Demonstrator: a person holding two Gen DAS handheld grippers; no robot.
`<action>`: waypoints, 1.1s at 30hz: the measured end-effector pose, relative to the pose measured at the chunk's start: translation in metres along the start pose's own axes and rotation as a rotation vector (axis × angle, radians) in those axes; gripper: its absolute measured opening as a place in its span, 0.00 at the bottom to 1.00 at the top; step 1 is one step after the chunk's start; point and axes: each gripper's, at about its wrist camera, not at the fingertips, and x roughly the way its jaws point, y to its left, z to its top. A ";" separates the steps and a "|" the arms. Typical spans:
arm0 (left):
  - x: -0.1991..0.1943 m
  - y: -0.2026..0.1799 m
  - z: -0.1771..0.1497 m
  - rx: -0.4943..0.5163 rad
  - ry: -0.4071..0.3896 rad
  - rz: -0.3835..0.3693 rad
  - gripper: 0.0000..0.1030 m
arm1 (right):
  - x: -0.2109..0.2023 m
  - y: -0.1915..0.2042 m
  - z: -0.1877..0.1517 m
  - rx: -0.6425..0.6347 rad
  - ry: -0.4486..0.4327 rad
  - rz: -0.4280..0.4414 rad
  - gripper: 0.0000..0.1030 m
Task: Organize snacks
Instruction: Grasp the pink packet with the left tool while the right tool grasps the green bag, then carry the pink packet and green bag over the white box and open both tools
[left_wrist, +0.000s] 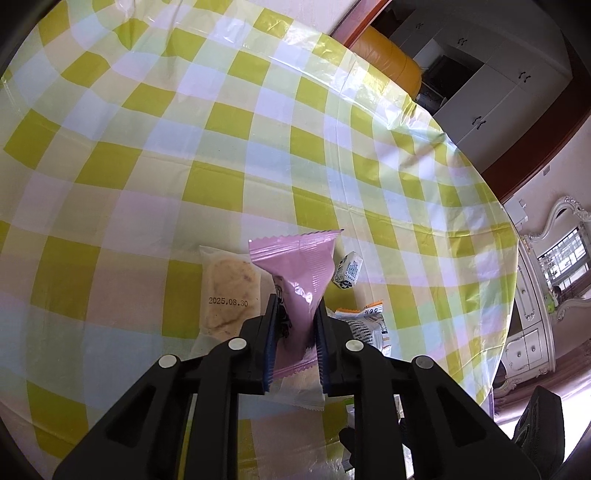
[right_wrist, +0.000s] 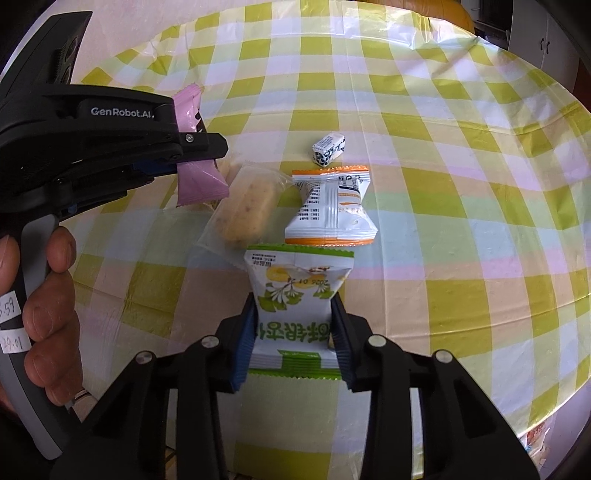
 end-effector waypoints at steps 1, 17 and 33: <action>-0.003 0.000 -0.002 -0.001 -0.006 0.001 0.17 | -0.002 -0.001 0.000 0.002 -0.005 -0.004 0.37; -0.027 -0.028 -0.051 0.001 0.002 -0.046 0.17 | -0.032 -0.029 -0.011 0.040 -0.060 -0.058 0.37; -0.030 -0.105 -0.104 0.114 0.079 -0.151 0.17 | -0.078 -0.094 -0.043 0.159 -0.098 -0.113 0.37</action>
